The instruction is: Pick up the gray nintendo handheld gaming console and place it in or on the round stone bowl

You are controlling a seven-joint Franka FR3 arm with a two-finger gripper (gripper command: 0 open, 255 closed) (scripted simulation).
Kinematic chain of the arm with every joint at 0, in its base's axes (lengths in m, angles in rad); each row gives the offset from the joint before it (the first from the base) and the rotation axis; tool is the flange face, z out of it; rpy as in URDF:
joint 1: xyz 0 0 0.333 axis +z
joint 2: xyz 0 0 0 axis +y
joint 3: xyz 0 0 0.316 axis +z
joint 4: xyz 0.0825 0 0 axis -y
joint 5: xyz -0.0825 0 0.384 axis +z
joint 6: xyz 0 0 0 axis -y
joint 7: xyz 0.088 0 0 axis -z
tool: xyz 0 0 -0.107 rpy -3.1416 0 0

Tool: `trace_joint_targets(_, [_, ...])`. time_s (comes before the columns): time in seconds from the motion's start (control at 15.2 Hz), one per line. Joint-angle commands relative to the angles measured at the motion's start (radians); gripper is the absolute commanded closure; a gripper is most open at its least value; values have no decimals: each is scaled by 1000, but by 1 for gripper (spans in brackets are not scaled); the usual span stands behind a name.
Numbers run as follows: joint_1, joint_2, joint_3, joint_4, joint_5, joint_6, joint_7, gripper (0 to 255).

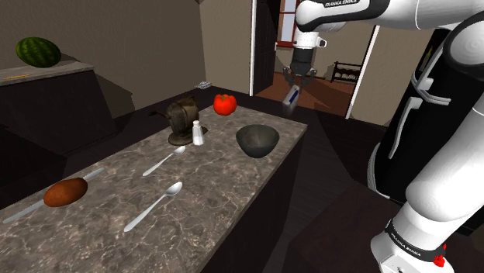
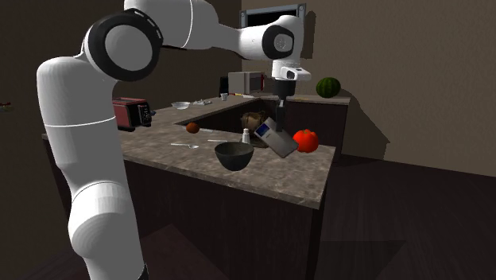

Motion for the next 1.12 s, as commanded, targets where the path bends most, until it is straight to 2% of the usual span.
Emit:
trace_joint_targets(0.0, [0, -1, 0, 26, 0, -28, 2, 255])
trace_joint_targets(0.46, [0, 17, 0, 133, -2, -116, 7, 255])
trace_joint_targets(1.06, [105, 4, 104, 175, 3, -158, 219, 255])
